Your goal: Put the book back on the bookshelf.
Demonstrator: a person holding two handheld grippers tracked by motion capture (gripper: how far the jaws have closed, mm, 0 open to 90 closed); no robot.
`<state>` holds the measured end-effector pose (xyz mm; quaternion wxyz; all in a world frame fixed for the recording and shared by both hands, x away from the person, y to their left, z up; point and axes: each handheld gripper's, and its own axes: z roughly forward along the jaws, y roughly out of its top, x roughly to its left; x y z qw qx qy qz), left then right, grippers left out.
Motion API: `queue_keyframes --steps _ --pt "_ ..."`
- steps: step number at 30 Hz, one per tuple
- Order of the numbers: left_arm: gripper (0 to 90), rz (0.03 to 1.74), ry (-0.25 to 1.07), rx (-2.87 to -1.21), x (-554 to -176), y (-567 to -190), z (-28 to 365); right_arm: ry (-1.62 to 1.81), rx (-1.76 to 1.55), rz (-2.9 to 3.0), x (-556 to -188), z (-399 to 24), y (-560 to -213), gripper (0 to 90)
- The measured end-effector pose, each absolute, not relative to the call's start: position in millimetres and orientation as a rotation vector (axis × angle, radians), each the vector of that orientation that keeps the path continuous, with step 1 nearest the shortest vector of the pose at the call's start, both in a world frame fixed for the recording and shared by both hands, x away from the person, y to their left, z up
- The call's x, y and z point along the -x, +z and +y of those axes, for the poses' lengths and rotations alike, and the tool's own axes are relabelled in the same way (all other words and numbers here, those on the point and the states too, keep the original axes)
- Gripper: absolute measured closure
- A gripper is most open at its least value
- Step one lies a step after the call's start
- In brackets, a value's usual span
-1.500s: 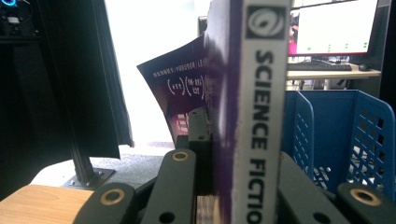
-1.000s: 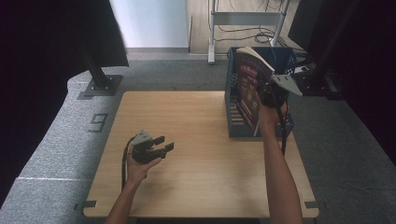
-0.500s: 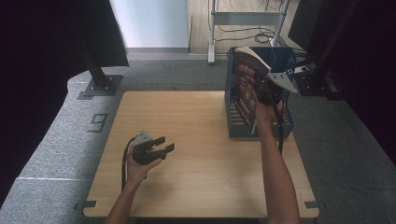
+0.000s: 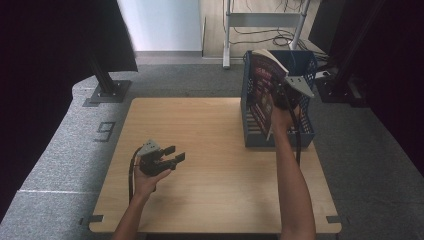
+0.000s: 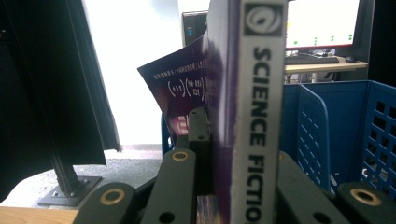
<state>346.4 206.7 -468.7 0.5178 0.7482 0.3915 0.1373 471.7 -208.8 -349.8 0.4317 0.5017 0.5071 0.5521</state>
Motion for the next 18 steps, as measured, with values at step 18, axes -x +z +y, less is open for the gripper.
queue_keyframes --steps 18 --pt "42.5 0.936 0.295 -1.806 -347.0 -469.4 206.1 1.385 -1.254 1.23 -483.2 -204.4 -358.4 81.6"
